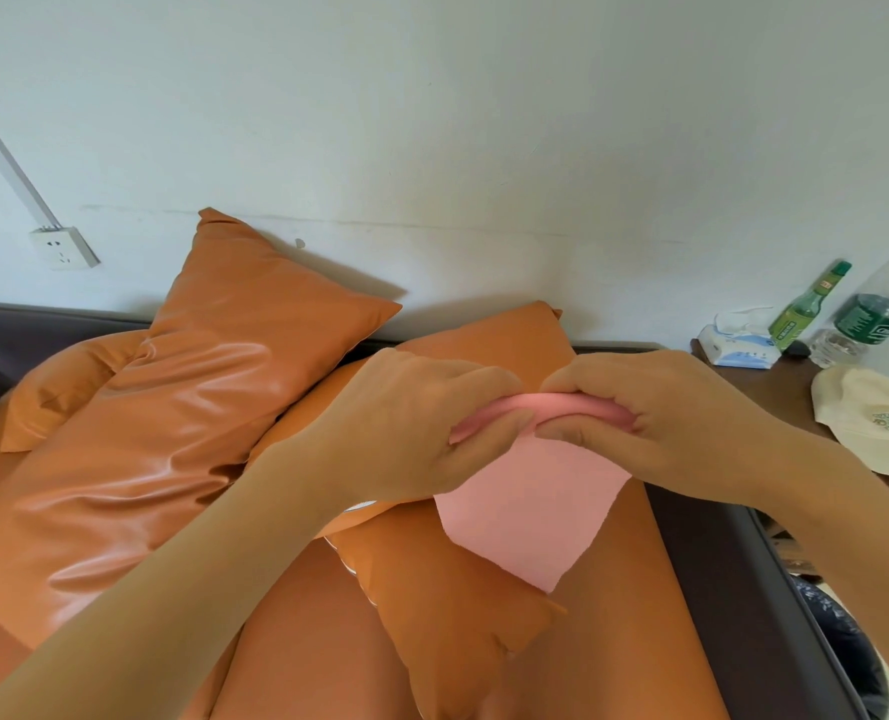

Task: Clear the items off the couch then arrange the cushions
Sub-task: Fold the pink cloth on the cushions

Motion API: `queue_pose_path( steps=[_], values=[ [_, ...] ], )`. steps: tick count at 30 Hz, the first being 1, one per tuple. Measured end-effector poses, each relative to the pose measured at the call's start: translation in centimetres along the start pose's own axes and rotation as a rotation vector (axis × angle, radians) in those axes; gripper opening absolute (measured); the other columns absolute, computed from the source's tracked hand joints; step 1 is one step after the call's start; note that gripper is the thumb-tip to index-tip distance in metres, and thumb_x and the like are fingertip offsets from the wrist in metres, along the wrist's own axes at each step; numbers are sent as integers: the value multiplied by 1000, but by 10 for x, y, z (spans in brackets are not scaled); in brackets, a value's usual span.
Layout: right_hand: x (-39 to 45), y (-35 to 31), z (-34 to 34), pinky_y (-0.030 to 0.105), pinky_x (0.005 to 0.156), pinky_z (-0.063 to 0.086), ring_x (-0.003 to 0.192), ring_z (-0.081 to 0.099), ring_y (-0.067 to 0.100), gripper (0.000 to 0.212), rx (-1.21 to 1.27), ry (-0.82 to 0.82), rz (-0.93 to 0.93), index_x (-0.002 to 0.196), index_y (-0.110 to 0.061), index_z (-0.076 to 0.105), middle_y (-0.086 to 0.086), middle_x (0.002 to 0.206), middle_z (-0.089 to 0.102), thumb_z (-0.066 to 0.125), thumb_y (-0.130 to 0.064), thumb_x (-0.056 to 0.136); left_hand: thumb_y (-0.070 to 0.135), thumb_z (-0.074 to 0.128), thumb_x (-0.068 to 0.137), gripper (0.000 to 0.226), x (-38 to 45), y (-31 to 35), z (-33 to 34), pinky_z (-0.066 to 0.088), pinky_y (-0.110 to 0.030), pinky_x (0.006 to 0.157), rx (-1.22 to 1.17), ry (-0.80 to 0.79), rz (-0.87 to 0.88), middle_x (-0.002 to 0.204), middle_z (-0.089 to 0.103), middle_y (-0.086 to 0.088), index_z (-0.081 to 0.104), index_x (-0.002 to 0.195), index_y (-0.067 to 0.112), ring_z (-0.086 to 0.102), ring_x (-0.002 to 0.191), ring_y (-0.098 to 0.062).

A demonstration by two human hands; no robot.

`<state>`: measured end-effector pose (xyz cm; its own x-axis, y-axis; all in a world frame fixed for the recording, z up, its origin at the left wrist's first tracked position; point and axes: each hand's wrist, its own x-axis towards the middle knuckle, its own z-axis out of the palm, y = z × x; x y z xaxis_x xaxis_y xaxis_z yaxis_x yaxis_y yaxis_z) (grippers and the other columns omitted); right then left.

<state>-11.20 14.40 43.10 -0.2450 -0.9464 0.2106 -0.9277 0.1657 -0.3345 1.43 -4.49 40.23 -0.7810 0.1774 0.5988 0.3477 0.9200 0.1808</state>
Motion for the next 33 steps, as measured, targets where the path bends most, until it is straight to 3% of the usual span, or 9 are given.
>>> queue_pose_path(
  steps=[6, 9, 12, 15, 21, 24, 26, 29, 33],
  values=[
    [0, 6, -5, 18, 55, 40, 65, 58, 10, 46, 61, -121, 28, 108, -38, 59, -12, 70, 62, 32, -69, 88, 44, 52, 94, 31, -1, -5, 5, 22, -24, 41, 103, -52, 50, 68, 58, 11, 68, 101, 19, 32, 53, -8],
    [-1, 6, -5, 17, 61, 44, 77, 60, 5, 46, 33, -113, 64, 112, -43, 55, -20, 86, 64, 48, -74, 78, 43, 47, 95, 32, -1, -7, 5, 22, -24, 41, 61, -72, 34, 63, 55, 9, 68, 98, 19, 33, 49, -11],
    [-1, 5, -3, 18, 70, 43, 88, 56, 2, 42, -6, -87, 70, 111, -42, 55, -26, 96, 59, 60, -64, 75, 43, 51, 94, 28, -2, -9, 4, 20, -23, 43, 74, -70, 31, 64, 55, 11, 68, 97, 21, 35, 50, -11],
    [-2, 6, -1, 28, 69, 48, 86, 58, 5, 29, 69, -70, 86, 107, -40, 59, -23, 93, 61, 57, -57, 83, 40, 57, 92, 25, -4, -10, 4, 22, -25, 42, 143, -33, 65, 72, 58, 11, 67, 101, 20, 32, 56, -8],
    [-2, 8, 1, 37, 66, 50, 77, 63, 14, 34, 270, -140, 90, 113, -39, 59, -10, 90, 67, 45, -58, 89, 12, 68, 85, 43, -7, -13, 13, 42, -33, 42, 233, 27, 238, 103, 65, 1, 48, 123, 19, 63, 79, -19],
    [-4, 10, 2, 21, 72, 47, 89, 58, 2, 39, 134, -24, 33, 117, -44, 51, -24, 102, 58, 54, -63, 82, -1, 67, 80, 49, -7, -14, 13, 44, -36, 43, 219, 59, 247, 100, 66, -3, 48, 121, 18, 63, 75, -23],
    [-5, 9, 6, 17, 65, 47, 91, 52, -2, 44, -89, 94, -63, 118, -40, 48, -24, 106, 53, 55, -61, 80, 2, 62, 84, 41, -8, -15, 12, 45, -36, 45, 205, 68, 237, 100, 67, -3, 50, 120, 17, 63, 77, -22],
    [-7, 11, 17, 28, 50, 48, 85, 57, 8, 27, -271, 324, -251, 111, -24, 52, -10, 102, 62, 57, -38, 89, 10, 57, 92, 29, -9, -16, 10, 45, -34, 50, 181, 72, 217, 102, 67, -2, 56, 121, 14, 62, 82, -20],
    [-10, 16, 27, 36, 57, 49, 77, 61, 24, 18, -387, 466, -389, 114, -17, 53, 4, 96, 68, 56, -24, 97, 13, 58, 91, 27, -10, -11, 6, 43, -35, 44, 165, 91, 199, 102, 69, -2, 68, 116, 8, 64, 80, -20]
  ],
)
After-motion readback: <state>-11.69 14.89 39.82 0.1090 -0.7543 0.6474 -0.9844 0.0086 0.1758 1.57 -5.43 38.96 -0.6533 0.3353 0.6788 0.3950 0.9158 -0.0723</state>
